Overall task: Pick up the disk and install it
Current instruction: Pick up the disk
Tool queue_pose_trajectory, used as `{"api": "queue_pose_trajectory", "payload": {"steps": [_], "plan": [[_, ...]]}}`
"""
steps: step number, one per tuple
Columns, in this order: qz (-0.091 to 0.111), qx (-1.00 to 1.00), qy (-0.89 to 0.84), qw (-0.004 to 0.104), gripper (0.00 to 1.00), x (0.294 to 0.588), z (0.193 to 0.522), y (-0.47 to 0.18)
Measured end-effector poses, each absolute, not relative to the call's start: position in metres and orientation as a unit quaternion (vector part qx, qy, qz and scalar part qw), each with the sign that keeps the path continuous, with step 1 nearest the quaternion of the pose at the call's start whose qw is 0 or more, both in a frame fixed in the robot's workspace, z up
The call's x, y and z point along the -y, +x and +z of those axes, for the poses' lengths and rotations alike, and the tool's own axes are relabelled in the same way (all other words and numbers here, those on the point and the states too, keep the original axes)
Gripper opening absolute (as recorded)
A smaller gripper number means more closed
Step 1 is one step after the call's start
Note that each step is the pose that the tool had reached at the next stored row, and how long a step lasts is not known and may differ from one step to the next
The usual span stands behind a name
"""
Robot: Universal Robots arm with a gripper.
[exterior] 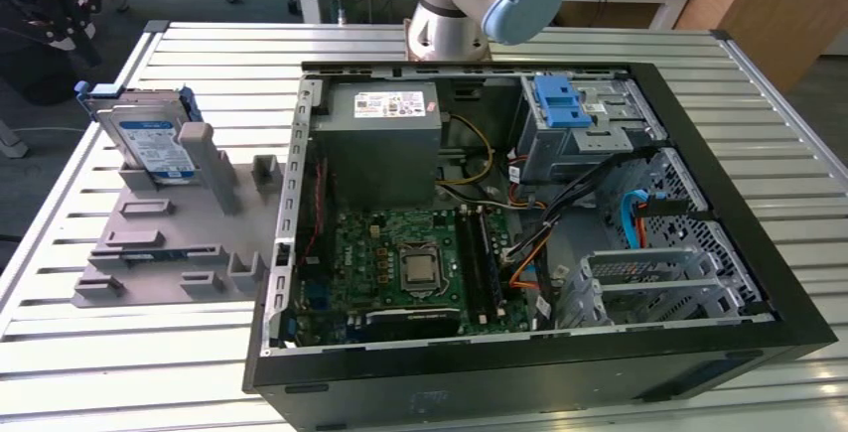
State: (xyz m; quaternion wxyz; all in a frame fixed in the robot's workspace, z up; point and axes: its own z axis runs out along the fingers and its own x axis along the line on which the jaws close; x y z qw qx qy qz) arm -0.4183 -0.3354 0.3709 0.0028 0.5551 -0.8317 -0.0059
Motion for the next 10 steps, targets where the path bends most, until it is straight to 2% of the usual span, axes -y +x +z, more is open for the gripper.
{"api": "queue_pose_trajectory", "payload": {"steps": [10], "plan": [[-0.006, 0.8, 0.601, 0.003, 0.11, 0.3354, 0.37, -0.4183]]}}
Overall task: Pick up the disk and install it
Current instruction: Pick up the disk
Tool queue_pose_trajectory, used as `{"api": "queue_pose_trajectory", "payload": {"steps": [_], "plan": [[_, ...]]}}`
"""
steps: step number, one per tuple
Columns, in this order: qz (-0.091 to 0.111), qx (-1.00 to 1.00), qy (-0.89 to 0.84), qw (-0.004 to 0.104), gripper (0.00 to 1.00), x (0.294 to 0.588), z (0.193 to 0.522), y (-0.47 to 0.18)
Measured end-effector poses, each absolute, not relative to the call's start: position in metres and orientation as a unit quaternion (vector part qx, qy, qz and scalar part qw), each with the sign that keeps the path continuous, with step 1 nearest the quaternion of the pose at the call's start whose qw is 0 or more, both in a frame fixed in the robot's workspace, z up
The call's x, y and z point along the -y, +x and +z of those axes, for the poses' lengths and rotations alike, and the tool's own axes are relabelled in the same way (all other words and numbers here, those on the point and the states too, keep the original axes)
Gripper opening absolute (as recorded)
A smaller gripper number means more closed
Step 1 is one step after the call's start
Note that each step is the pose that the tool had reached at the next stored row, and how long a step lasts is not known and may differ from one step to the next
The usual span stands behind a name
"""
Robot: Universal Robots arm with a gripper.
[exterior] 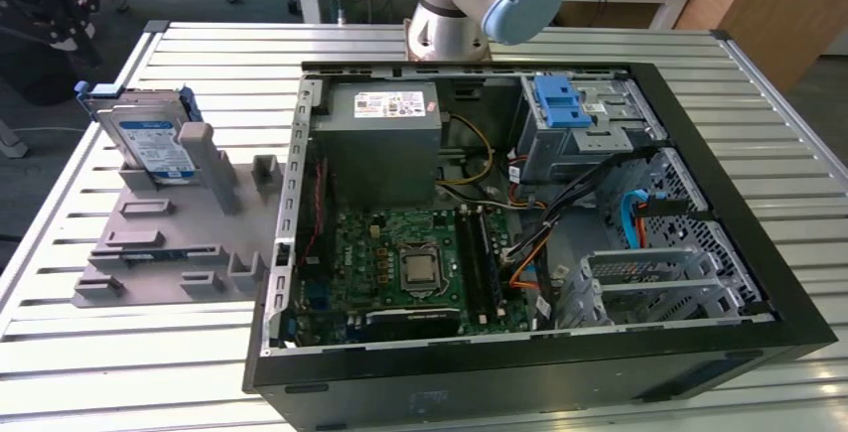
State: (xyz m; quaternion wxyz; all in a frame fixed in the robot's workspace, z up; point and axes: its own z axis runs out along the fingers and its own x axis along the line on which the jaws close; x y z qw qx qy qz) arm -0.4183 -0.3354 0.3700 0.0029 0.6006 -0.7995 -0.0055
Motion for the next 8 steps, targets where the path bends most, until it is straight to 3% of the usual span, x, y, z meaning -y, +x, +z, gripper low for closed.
{"api": "queue_pose_trajectory", "payload": {"steps": [8], "plan": [[-0.002, 0.773, 0.634, -0.001, 0.11, 0.3354, 0.365, -0.4188]]}}
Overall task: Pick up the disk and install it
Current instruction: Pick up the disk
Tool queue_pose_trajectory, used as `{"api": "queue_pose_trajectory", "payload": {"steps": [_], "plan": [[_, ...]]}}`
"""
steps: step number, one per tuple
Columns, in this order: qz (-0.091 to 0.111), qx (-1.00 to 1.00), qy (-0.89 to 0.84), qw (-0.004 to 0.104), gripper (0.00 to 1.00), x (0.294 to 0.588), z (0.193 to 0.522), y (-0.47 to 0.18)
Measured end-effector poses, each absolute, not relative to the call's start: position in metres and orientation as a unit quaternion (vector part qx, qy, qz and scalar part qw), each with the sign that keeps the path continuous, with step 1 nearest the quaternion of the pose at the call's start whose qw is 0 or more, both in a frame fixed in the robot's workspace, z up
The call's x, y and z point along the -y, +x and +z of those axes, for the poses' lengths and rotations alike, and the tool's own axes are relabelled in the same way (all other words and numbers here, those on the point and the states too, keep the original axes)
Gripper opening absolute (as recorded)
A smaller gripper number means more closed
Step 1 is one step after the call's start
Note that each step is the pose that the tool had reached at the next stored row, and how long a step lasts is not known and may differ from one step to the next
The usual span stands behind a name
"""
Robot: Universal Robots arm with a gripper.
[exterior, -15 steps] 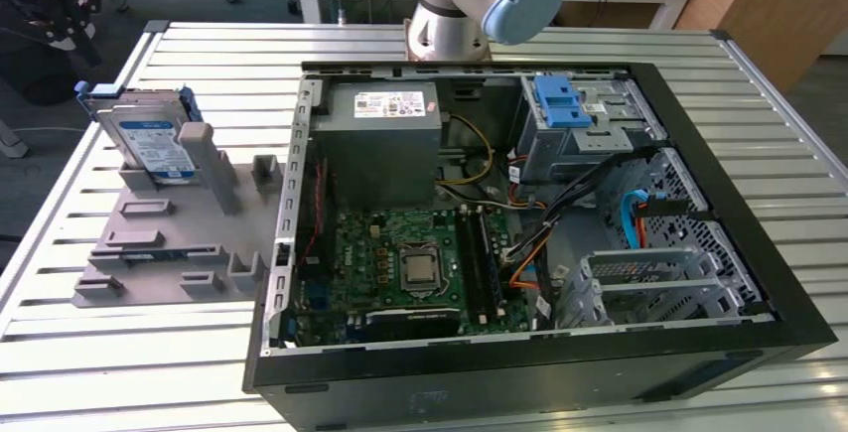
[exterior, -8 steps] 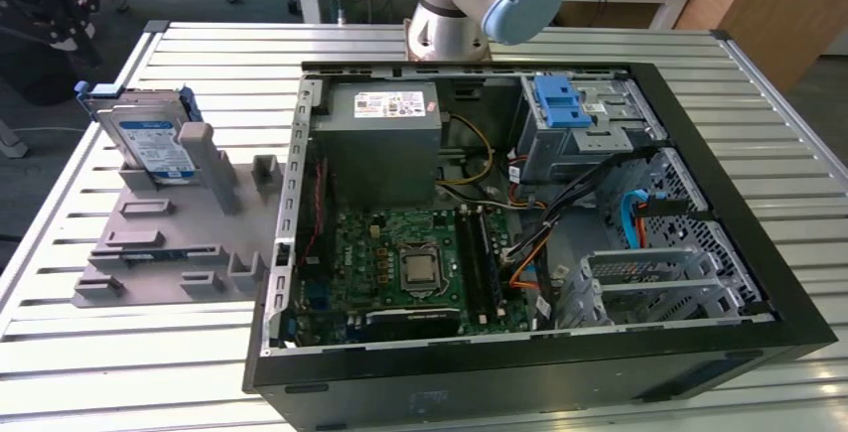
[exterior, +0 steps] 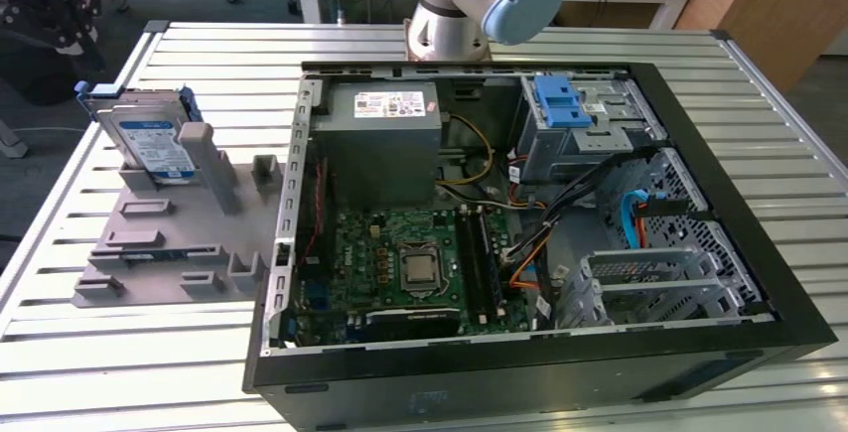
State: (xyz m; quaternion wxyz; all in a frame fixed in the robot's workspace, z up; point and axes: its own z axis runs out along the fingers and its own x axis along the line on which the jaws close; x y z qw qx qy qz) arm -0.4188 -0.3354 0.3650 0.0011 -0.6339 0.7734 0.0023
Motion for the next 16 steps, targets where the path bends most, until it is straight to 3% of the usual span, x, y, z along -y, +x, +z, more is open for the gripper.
{"api": "queue_pose_trajectory", "payload": {"steps": [4, 7, 10, 15, 16], "plan": [[0.002, -0.772, -0.636, 0.001, 0.11, 0.335, 0.365, -0.42], [0.002, -0.772, -0.636, 0.001, 0.29, 0.335, 0.365, -0.42], [0.001, -0.768, -0.64, 0.002, 0.35, 0.335, 0.363, -0.421], [0.002, -0.747, -0.665, 0.002, 0.58, 0.335, 0.355, -0.421], [0.002, -0.743, -0.669, 0.002, 0.58, 0.335, 0.353, -0.422]]}}
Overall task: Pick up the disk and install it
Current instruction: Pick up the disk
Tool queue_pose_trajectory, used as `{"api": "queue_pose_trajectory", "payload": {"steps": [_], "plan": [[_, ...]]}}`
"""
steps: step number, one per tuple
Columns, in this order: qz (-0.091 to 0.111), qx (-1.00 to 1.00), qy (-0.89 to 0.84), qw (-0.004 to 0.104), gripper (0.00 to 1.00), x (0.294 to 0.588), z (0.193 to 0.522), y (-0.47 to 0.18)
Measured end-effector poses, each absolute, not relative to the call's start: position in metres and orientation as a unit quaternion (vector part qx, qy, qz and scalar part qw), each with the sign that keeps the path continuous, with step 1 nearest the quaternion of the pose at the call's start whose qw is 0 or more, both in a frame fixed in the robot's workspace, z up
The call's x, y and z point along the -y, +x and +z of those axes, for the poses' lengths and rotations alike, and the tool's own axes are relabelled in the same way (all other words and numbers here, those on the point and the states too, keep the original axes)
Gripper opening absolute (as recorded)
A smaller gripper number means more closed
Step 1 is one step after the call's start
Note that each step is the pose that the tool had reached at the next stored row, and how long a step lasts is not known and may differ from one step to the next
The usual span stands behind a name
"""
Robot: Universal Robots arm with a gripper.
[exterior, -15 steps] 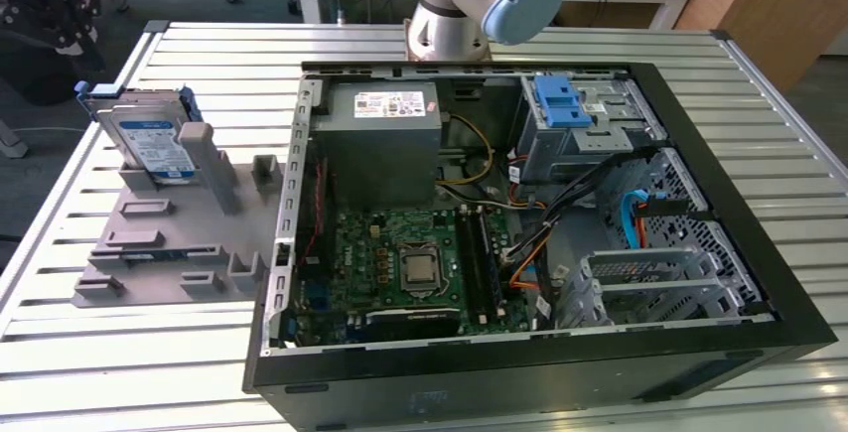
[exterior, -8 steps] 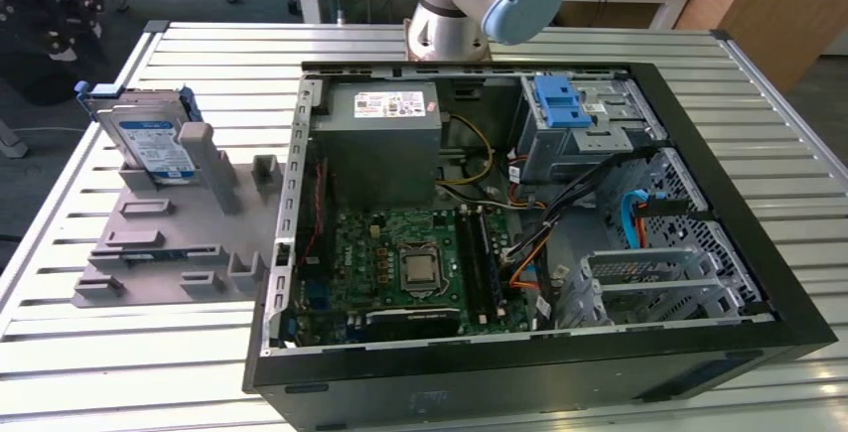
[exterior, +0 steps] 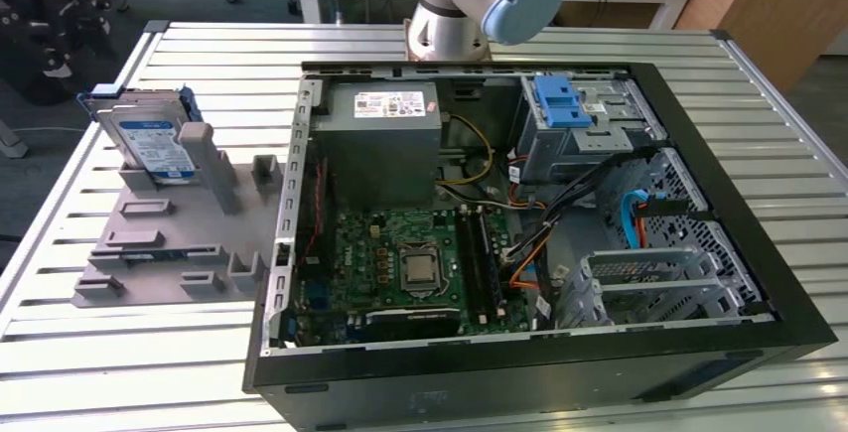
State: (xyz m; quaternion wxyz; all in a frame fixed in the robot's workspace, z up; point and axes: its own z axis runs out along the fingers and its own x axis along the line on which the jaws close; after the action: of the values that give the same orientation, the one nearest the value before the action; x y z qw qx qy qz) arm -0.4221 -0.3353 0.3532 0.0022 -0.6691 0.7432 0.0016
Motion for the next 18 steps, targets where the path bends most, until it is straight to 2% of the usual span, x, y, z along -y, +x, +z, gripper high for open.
{"api": "queue_pose_trajectory", "payload": {"steps": [1, 2, 18], "plan": [[0.002, -0.741, -0.671, 0.002, 0.58, 0.335, 0.351, -0.423], [0.002, -0.741, -0.672, 0.002, 0.65, 0.335, 0.35, -0.425], [0.002, -0.712, -0.702, 0.002, 0.65, 0.333, 0.333, -0.428]]}}
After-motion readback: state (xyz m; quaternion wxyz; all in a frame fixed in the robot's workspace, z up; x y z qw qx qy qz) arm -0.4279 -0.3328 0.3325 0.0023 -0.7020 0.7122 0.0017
